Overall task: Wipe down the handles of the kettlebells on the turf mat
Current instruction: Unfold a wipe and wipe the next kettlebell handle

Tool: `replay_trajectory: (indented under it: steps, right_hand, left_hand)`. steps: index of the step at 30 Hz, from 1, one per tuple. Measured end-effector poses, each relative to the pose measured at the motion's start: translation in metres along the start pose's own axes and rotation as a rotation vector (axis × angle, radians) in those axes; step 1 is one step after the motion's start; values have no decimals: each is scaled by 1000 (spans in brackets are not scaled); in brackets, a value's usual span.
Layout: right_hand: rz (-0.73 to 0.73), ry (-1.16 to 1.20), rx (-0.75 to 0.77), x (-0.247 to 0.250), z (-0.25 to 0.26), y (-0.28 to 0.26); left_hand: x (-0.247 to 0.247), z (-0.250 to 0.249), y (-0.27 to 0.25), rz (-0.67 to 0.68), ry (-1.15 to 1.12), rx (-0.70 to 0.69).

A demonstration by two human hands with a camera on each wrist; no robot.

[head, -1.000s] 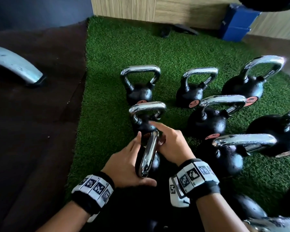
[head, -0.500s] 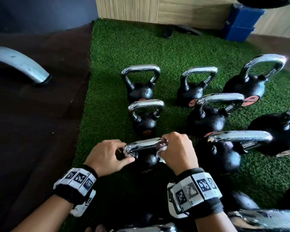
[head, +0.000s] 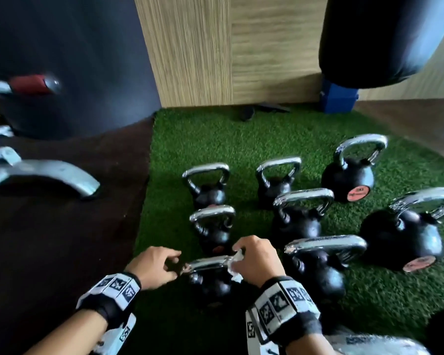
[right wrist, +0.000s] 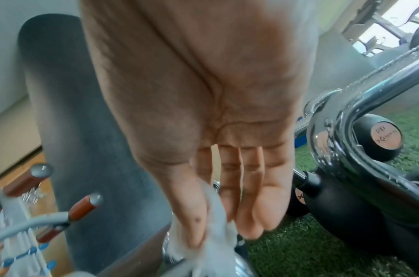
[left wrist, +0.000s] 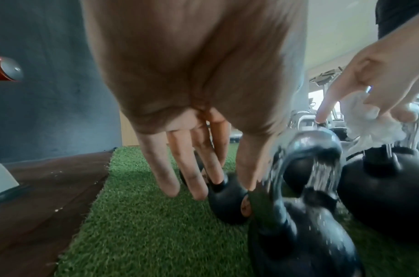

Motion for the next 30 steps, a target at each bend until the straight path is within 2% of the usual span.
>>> replay_trajectory:
  steps: [6,12,17,22,27,30]
  right_hand:
    - [-218,350,66,53,27,9]
    - [-302,356,163,59,42,62]
    - [-295,325,164,46,39,108]
    - [-232,176,150,34,31,144]
    - [-172,108,145,20,22,156]
    - [-122,117,176,11,25,160]
  left_hand:
    - [46,10,-6,43,-75,72]
    - [23,26,40,101,-156,20]
    - [-26,34,106,178,-294,4]
    - [-58,10,167,81,-559,-58]
    - [-85,-21,198,59,-815,-129]
    - [-85,-26,206,58,-889,-208]
Point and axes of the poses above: each hand's wrist, its own y-axis towards the middle knuckle, its own x-axis out of the back of the hand, z = x × y, the point moved 10 cm from there along y, towards the middle knuckle, and after that the axes turned 13 degrees about y, right-handed, at the moved point
